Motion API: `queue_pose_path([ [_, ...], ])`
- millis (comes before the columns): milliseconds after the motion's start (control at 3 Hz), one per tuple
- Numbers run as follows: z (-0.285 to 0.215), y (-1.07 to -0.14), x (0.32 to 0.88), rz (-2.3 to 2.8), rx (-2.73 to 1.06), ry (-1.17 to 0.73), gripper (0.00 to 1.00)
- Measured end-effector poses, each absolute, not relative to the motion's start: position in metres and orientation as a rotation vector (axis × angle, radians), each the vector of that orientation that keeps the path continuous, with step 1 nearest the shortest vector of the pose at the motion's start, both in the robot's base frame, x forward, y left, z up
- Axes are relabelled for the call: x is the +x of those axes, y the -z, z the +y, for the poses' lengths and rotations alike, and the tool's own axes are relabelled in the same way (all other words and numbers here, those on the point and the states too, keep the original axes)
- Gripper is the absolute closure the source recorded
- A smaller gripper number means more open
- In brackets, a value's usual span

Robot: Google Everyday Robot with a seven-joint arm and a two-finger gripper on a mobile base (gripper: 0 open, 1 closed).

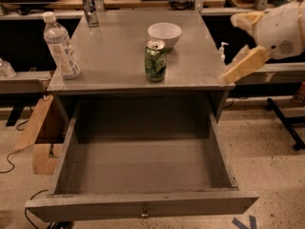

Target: Place green can into top drawer

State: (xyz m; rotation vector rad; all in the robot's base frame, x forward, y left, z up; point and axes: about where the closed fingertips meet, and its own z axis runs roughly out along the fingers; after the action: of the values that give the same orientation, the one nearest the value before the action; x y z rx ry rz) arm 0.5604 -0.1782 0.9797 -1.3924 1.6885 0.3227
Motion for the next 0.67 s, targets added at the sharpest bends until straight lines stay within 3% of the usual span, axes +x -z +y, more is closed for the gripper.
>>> queue_pose_path([
  [333, -0.118, -0.968, 0.593, 1.484, -1.292, -0.591, 0.00],
  [667, -0.106, -0.966, 0.593, 1.460, -1.274, -0.657, 0.00],
])
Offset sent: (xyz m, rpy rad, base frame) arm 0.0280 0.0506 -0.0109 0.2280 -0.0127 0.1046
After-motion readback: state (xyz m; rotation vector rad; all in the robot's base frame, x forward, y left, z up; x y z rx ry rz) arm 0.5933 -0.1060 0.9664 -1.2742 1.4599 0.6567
